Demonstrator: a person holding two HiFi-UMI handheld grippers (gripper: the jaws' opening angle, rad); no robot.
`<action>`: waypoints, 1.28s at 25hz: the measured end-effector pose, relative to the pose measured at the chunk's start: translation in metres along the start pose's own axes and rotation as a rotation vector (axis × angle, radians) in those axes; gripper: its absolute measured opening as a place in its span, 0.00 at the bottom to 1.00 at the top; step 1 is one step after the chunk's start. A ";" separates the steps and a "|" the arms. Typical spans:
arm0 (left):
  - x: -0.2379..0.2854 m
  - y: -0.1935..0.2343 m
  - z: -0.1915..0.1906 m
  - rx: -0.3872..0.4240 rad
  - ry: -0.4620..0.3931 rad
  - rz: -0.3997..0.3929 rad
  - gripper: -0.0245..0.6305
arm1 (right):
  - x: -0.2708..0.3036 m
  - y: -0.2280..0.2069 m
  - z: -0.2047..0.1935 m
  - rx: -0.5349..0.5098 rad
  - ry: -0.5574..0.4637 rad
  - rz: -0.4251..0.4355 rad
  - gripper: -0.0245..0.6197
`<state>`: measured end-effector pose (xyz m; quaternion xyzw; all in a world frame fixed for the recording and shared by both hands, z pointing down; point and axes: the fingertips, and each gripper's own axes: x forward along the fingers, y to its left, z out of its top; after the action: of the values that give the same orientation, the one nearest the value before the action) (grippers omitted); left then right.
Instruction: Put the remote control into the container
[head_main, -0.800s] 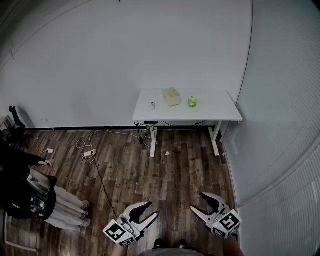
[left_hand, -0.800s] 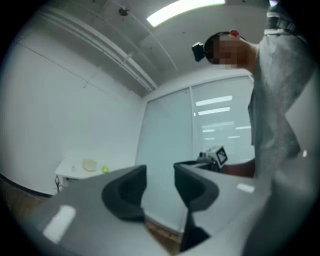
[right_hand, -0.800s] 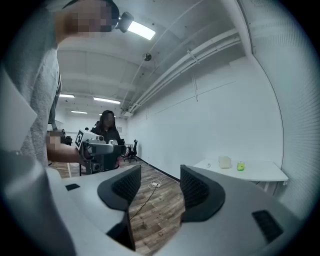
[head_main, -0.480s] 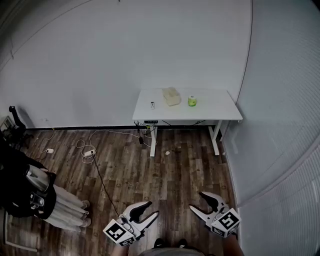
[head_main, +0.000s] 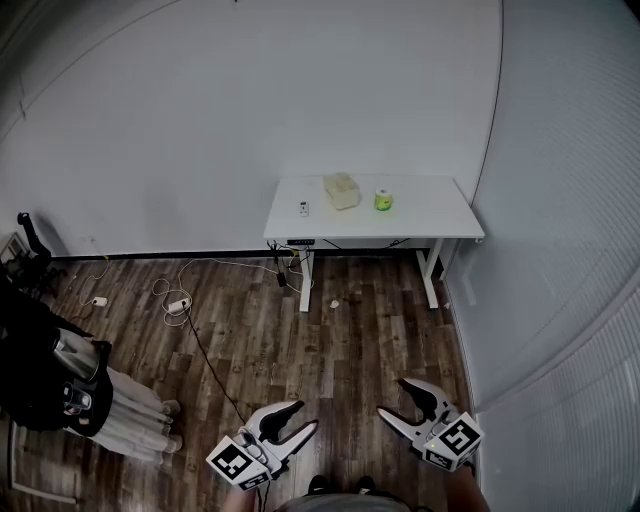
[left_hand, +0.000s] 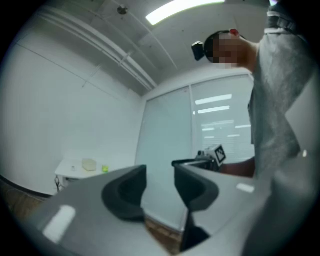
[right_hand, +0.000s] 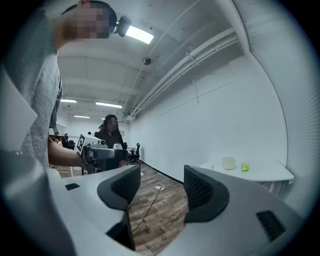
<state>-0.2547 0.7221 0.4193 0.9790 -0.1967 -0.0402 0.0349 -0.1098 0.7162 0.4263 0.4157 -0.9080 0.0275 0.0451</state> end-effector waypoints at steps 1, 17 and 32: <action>0.001 0.000 0.000 0.001 0.001 -0.001 0.28 | 0.000 -0.002 0.000 -0.006 0.001 0.000 0.44; 0.043 -0.021 0.004 0.066 0.042 -0.032 0.28 | -0.009 -0.014 0.002 -0.122 0.021 0.065 0.44; 0.079 -0.043 0.009 0.096 0.043 -0.028 0.28 | -0.025 -0.019 0.001 -0.138 0.023 0.137 0.44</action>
<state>-0.1666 0.7301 0.4013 0.9828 -0.1840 -0.0099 -0.0087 -0.0797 0.7226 0.4232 0.3483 -0.9334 -0.0273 0.0819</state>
